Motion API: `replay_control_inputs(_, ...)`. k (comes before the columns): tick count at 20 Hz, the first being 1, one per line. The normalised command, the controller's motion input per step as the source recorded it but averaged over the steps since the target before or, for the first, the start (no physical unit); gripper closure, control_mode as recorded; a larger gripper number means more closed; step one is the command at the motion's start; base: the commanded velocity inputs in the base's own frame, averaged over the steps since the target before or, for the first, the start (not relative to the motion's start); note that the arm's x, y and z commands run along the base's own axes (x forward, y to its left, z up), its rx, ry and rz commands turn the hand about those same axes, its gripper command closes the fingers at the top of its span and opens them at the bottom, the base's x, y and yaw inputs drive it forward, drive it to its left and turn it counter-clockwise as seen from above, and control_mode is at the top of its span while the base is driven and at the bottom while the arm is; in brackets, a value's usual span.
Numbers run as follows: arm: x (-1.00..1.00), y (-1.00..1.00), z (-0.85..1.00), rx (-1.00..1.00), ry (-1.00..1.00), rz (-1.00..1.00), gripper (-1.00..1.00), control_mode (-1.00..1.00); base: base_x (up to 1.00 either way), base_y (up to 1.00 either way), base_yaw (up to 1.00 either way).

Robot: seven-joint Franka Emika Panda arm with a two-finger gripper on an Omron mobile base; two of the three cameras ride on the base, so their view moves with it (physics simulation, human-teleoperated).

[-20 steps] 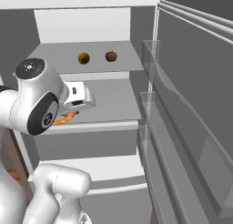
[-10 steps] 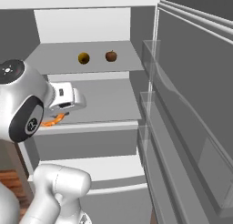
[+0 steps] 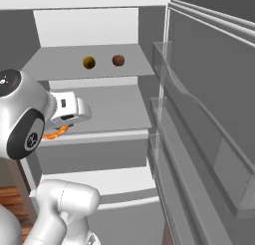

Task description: Open the fridge, remove the apple, lemon, and shrimp, and place them on any counter.

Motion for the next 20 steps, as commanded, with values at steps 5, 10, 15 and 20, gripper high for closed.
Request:
replay_control_inputs(5, 0.0, 0.0, 0.0, 0.0, 0.0, 0.0, 1.0, 1.0, -0.41, 0.13, -0.16)
replay_control_inputs(10, 0.0, 0.0, 0.0, 0.0, 0.0, 0.0, 1.0, 1.0, -0.45, 0.34, -0.27)
replay_control_inputs(15, 0.0, 0.0, 0.0, 0.0, 0.0, 0.0, 1.0, 1.0, -0.72, 0.42, -0.49)
replay_control_inputs(20, 0.0, 0.0, 0.0, 0.0, 0.0, 0.0, 1.0, 1.0, -0.82, 0.21, -0.59)
